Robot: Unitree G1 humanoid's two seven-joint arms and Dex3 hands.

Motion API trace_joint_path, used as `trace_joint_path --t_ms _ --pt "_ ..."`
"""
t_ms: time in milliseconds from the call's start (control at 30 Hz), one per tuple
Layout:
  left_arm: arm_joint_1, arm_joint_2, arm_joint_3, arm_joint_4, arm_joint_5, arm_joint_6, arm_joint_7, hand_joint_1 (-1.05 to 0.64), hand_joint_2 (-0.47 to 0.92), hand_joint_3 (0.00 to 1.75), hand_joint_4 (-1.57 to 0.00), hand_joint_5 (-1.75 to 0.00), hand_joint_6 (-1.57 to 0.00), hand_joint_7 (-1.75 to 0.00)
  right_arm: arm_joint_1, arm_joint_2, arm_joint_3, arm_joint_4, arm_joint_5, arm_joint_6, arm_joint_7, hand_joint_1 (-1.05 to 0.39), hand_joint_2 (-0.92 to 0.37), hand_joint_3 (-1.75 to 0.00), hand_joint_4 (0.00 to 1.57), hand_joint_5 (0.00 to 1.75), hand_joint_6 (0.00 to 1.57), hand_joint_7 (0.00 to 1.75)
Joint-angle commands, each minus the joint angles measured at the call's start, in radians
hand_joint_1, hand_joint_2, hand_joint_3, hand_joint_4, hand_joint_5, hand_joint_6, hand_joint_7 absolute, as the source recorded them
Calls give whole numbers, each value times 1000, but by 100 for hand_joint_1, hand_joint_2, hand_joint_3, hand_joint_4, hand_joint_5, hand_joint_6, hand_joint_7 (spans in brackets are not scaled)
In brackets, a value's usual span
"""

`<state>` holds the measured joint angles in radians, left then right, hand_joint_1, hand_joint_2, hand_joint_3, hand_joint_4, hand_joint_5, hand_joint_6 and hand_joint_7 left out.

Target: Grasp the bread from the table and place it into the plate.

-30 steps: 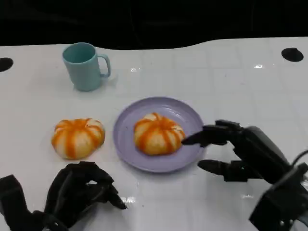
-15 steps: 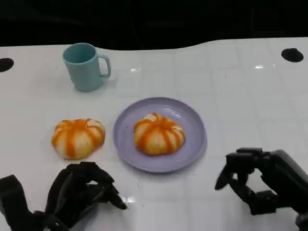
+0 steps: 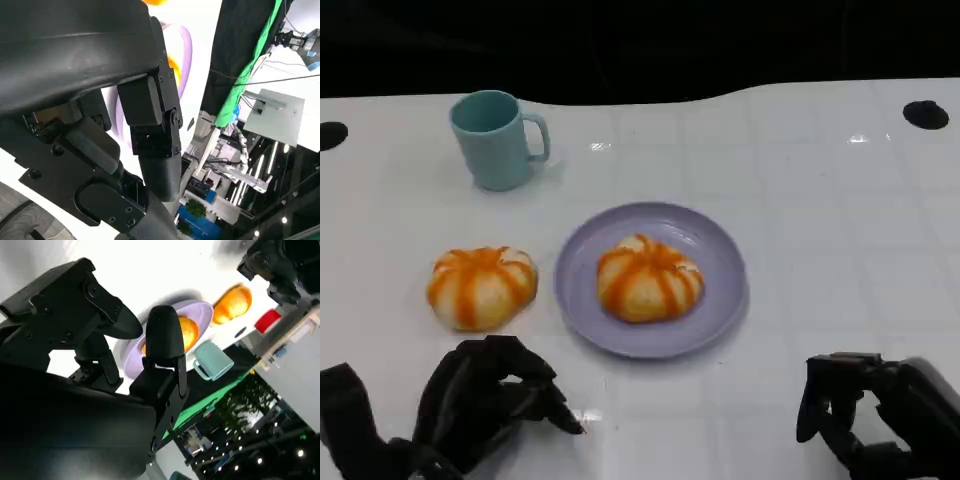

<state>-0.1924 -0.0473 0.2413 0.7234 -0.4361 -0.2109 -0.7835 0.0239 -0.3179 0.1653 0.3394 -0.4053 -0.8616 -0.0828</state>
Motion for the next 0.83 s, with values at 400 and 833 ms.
trace_joint_path --t_ms 400,833 --pt "-30 29 9 42 3 -20 -8 -105 61 0 -157 -59 -157 -36 -88 23 -19 171 -21 -119 -115 -6 -29 -151 87 175 69 165" --pt "-29 34 11 46 3 -17 -9 -105 61 0 -157 -59 -157 -36 -109 49 -17 241 -9 -171 -132 -6 -23 -158 88 175 76 155"
